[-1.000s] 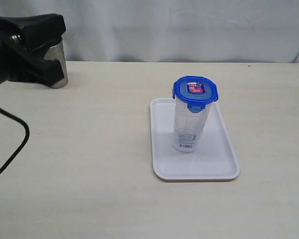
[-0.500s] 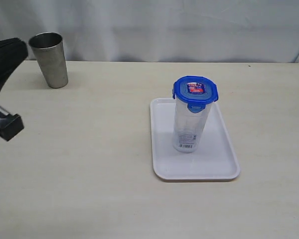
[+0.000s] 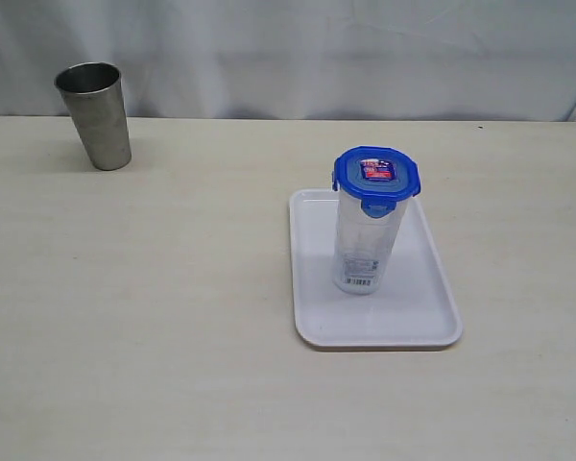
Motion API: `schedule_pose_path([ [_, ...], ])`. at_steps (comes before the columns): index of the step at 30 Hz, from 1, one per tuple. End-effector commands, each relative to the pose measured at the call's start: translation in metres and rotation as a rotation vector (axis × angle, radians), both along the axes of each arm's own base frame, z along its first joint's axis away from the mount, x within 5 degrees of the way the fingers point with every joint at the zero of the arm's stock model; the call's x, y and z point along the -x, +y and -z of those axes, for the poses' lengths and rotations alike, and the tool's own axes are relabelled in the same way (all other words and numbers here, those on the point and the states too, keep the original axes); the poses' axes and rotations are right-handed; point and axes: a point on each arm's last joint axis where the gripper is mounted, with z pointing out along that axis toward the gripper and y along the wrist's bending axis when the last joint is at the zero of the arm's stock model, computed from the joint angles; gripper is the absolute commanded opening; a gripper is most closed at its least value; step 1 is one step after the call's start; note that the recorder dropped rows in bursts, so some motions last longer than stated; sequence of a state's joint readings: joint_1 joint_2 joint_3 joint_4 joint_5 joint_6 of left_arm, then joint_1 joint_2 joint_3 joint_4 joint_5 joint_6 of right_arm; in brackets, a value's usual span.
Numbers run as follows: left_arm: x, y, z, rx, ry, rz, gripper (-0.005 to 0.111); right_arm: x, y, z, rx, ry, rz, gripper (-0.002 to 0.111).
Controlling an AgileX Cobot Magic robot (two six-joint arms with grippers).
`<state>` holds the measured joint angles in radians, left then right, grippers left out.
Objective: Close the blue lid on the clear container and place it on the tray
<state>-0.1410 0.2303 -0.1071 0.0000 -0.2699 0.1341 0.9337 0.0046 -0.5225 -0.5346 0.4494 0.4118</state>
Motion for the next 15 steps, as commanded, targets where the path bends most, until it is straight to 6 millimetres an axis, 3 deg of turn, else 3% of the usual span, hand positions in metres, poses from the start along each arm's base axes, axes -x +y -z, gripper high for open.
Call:
schedule_pose_path([
  [1, 0.012, 0.004, 0.013, 0.003, 0.008, -0.046, 0.000, 0.000, 0.000, 0.002, 0.001, 0.001, 0.004, 0.005],
  [6, 0.021, 0.005, 0.021, 0.001, 0.021, -0.046, 0.000, 0.000, 0.000, 0.002, 0.001, 0.001, 0.004, 0.005],
  [15, 0.020, 0.005, 0.030, -0.005, 0.072, -0.047, 0.000, 0.000, 0.000, 0.002, 0.000, 0.000, 0.003, 0.005],
])
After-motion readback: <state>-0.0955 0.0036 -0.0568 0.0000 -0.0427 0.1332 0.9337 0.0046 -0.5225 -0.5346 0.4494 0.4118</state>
